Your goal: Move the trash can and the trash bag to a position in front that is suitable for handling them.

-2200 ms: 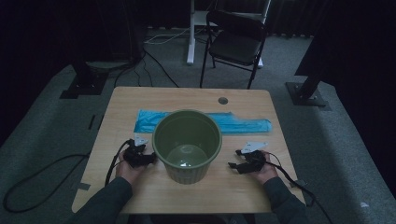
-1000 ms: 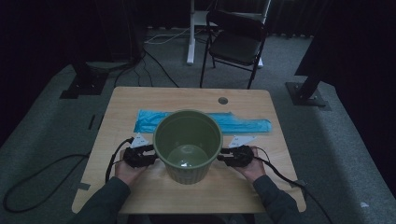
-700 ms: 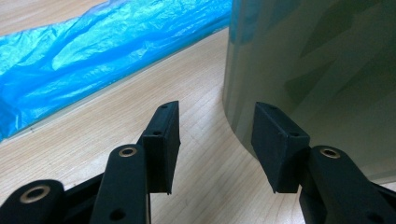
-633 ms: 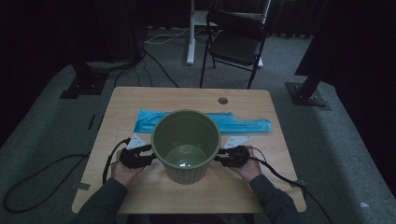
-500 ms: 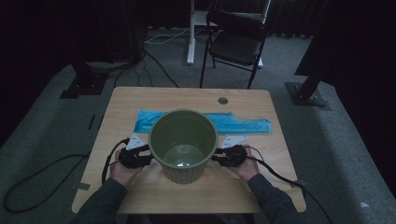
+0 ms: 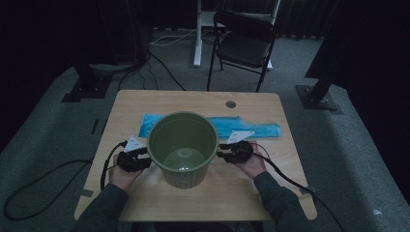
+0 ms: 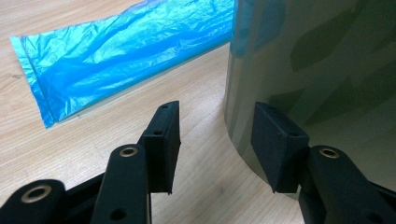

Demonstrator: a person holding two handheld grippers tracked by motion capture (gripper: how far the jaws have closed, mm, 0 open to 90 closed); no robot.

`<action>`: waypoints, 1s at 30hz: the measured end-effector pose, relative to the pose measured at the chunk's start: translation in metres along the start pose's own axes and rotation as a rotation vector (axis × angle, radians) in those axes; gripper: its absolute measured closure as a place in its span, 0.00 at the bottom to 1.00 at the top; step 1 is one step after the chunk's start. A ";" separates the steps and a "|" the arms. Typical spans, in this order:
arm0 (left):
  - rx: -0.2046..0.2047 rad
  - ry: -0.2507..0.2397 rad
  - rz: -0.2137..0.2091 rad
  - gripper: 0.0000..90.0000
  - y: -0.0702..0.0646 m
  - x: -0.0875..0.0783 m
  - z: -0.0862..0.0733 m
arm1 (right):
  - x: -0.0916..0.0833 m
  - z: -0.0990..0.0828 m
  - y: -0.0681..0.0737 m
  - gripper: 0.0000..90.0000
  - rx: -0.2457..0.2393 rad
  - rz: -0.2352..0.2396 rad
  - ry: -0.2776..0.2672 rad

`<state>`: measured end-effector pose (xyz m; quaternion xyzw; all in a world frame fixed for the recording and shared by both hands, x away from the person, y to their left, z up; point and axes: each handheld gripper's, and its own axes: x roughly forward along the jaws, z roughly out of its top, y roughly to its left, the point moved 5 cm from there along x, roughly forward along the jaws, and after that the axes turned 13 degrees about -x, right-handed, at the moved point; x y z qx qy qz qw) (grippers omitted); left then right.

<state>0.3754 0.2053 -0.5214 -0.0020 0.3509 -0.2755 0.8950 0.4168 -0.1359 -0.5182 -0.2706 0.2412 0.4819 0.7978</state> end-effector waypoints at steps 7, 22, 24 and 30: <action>-0.006 0.006 0.001 0.57 0.002 0.002 0.000 | 0.003 -0.023 -0.046 0.63 0.065 -0.101 0.091; 0.005 0.021 0.001 0.57 0.002 0.007 -0.001 | 0.025 -0.038 -0.096 0.55 0.185 -0.177 0.188; 0.004 0.025 0.001 0.57 0.002 0.007 -0.001 | 0.032 -0.041 -0.101 0.53 0.219 -0.157 0.218; 0.005 0.025 -0.001 0.57 0.003 0.008 -0.001 | 0.046 -0.051 -0.104 0.55 0.223 -0.129 0.287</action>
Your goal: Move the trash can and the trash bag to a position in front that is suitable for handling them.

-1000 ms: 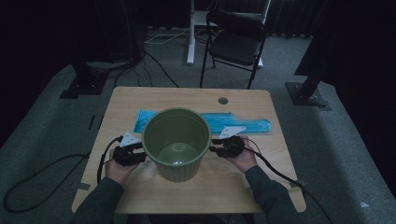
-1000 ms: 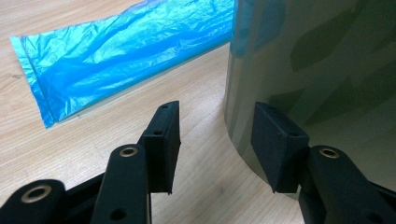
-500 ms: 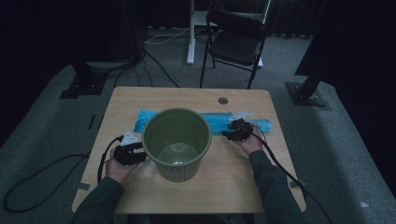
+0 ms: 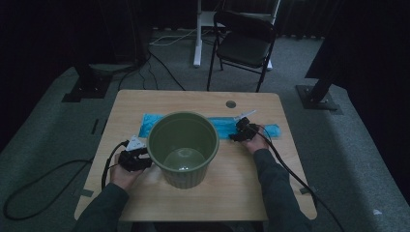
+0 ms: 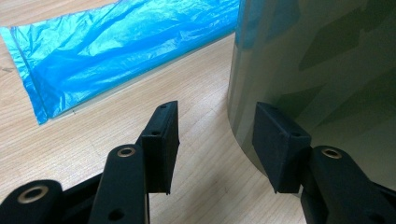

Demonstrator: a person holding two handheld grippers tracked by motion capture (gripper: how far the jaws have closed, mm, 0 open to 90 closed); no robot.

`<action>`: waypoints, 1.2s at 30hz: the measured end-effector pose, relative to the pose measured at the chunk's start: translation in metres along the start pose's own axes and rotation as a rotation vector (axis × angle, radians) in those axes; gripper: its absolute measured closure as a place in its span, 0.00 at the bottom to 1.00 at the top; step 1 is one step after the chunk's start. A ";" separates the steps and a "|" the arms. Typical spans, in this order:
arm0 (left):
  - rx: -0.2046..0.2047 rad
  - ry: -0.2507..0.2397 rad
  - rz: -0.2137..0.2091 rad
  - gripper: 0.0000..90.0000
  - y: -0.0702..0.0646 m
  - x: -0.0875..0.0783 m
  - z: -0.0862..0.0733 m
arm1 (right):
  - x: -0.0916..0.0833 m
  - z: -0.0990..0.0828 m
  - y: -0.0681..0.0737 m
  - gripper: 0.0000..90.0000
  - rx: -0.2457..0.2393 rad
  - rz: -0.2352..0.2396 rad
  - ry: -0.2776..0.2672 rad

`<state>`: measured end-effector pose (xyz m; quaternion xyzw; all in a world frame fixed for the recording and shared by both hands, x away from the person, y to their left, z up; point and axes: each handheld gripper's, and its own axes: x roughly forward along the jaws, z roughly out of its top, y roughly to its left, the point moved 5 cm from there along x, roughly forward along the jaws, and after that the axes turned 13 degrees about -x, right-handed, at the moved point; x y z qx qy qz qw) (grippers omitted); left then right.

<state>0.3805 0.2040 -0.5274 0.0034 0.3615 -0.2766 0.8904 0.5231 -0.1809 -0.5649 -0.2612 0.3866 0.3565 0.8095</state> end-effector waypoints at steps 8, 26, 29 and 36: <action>0.000 0.000 0.001 0.57 0.000 0.000 0.000 | -0.004 -0.005 -0.003 0.93 0.006 0.009 0.041; -0.012 -0.014 -0.007 0.57 0.000 -0.001 0.001 | -0.067 -0.071 0.073 1.00 -0.165 0.092 0.068; -0.013 -0.018 -0.007 0.57 0.000 -0.001 0.001 | -0.075 -0.078 0.081 0.99 -0.163 0.107 0.053; -0.016 -0.017 -0.009 0.57 0.001 -0.001 0.002 | -0.095 -0.101 0.122 0.86 -0.224 0.237 -0.009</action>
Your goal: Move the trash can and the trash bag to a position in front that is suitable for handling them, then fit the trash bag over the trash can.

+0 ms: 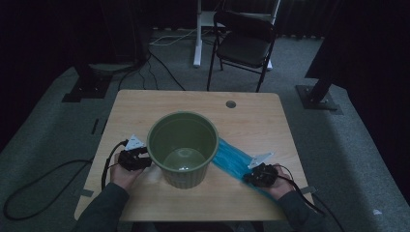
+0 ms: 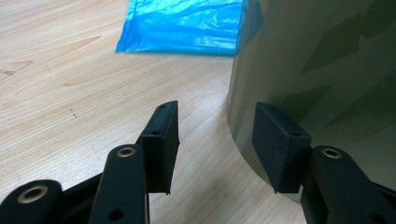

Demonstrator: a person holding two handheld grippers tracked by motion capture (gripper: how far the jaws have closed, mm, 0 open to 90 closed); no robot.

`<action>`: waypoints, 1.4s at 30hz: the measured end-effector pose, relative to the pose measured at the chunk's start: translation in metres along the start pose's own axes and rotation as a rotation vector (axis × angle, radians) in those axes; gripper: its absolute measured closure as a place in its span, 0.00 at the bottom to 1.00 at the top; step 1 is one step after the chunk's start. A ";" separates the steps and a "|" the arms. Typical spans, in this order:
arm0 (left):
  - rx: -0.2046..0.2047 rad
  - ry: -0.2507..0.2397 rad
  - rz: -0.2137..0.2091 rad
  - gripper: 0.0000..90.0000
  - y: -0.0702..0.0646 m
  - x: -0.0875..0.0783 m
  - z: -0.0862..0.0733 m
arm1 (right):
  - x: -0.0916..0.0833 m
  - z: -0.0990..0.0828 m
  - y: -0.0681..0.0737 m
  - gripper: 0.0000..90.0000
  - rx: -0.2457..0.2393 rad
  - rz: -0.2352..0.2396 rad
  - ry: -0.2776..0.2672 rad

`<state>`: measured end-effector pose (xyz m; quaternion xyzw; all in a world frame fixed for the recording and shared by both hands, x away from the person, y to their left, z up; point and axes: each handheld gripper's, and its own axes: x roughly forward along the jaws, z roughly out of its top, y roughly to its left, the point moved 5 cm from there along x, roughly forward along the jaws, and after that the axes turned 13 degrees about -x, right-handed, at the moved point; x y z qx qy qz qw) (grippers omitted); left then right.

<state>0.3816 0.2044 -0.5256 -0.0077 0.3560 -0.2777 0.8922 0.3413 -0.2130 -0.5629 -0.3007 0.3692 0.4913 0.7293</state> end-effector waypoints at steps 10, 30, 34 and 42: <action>-0.008 -0.004 -0.004 0.57 0.001 0.002 0.002 | -0.026 0.039 -0.006 0.63 -0.015 -0.075 -0.166; -0.009 -0.005 -0.012 0.56 0.003 0.002 0.003 | -0.001 0.089 -0.065 0.51 0.040 -0.141 -0.131; -0.013 -0.004 -0.012 0.55 0.003 0.003 0.004 | 0.005 0.091 -0.078 0.48 0.066 -0.148 -0.119; -0.012 -0.004 -0.010 0.55 0.003 0.004 0.004 | 0.031 0.091 -0.100 0.45 0.159 -0.108 -0.105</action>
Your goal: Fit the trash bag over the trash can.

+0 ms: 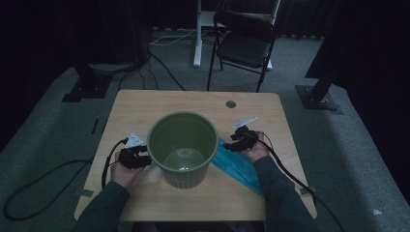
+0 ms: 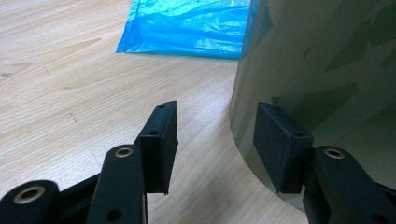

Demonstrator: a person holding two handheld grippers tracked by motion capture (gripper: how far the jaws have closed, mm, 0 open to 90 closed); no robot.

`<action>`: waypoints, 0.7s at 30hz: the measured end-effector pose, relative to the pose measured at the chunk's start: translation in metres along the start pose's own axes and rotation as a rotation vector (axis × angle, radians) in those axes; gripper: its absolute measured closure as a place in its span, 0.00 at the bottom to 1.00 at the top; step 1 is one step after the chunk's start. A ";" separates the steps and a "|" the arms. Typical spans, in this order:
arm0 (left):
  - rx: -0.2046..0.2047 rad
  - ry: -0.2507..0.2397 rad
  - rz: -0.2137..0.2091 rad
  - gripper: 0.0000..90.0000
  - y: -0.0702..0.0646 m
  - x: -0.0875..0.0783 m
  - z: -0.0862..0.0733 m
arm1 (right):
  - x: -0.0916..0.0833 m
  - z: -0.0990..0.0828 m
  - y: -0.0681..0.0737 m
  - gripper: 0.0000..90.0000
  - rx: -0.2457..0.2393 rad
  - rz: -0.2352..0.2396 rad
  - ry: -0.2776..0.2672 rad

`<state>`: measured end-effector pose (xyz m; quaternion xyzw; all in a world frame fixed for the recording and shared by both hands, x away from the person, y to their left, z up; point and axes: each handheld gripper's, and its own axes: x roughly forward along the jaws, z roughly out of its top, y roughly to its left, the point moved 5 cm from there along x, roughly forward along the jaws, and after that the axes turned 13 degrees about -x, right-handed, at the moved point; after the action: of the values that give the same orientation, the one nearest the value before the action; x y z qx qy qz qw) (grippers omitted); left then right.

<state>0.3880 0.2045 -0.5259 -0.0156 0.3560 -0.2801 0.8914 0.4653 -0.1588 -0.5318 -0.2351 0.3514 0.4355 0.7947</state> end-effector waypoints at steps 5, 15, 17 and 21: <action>-0.003 0.001 -0.002 0.55 0.001 0.001 0.000 | 0.017 0.006 -0.003 0.44 0.010 0.015 0.025; -0.004 -0.003 -0.007 0.55 0.001 0.000 0.001 | 0.044 0.006 0.003 0.44 -0.013 0.032 0.091; -0.003 -0.002 -0.005 0.55 0.001 0.001 0.001 | 0.046 0.005 0.006 0.47 -0.040 0.027 0.097; -0.003 -0.002 -0.005 0.55 0.001 0.001 0.001 | 0.047 0.004 0.010 0.64 -0.079 -0.011 0.114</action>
<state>0.3891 0.2047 -0.5258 -0.0183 0.3555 -0.2818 0.8910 0.4761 -0.1262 -0.5653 -0.2925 0.3773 0.4305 0.7660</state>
